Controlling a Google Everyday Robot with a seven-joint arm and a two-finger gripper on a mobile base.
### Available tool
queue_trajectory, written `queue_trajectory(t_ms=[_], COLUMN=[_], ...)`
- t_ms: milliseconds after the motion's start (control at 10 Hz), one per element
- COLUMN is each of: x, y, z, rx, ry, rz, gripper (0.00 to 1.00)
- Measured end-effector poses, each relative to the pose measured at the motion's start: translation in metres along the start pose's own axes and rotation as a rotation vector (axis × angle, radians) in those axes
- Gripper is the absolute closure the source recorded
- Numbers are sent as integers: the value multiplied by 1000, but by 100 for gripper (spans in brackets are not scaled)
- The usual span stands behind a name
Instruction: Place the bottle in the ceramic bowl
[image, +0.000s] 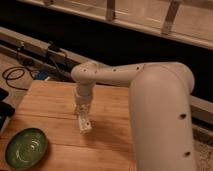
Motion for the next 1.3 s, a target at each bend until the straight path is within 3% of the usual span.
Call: queue_trajectory(t_ms=[100, 300, 500, 700, 900, 1100, 1300], x=[-16, -26, -17, -4, 7, 25, 25], y=[26, 73, 117, 137, 149, 165, 165], z=[4, 13, 19, 18, 15, 21, 22], rx=[-13, -39, -70, -91, -112, -107, -106], ry=[16, 45, 74, 93, 105, 125, 126], rz=[-70, -196, -322, -408, -451, -465, -461], gripper=[100, 100, 100, 100, 100, 100, 100])
